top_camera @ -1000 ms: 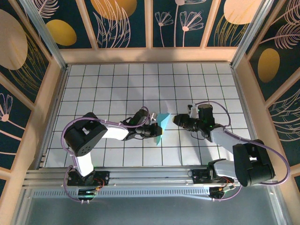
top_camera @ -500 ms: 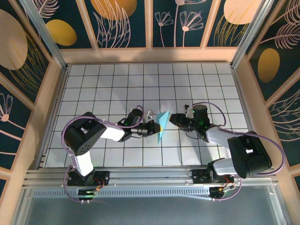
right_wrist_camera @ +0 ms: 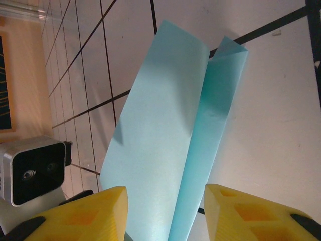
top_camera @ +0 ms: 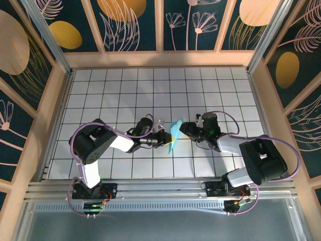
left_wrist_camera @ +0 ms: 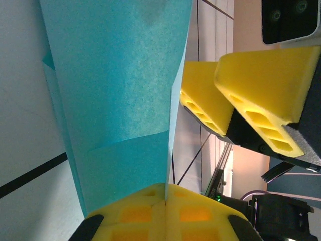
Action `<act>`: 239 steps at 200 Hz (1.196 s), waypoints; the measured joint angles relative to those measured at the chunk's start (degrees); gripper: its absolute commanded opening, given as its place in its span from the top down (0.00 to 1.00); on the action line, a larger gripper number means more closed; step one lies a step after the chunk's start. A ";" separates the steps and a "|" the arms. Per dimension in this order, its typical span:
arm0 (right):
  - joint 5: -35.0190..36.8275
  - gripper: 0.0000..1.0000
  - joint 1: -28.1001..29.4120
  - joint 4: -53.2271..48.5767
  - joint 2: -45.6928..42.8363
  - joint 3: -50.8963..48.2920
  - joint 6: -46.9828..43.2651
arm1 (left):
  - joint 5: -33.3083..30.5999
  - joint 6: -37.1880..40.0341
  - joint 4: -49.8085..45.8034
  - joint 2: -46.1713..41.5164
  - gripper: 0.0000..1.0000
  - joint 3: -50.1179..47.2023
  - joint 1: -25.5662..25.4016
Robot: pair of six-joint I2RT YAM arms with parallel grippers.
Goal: Fold a paper plane with a square sheet of paper (fold left side to right side)
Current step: Fold the wing for the fifth time at the center of the table.
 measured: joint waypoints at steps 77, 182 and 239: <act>1.27 0.56 1.20 0.85 1.38 0.44 0.44 | 1.22 -0.87 1.57 2.32 1.00 0.00 0.00; 2.75 0.56 2.73 1.27 2.86 1.07 0.90 | 1.40 -1.90 2.12 3.15 1.00 0.00 0.00; 3.32 0.56 3.21 1.22 3.82 1.64 1.51 | 1.40 -2.32 2.14 3.21 1.00 0.00 0.00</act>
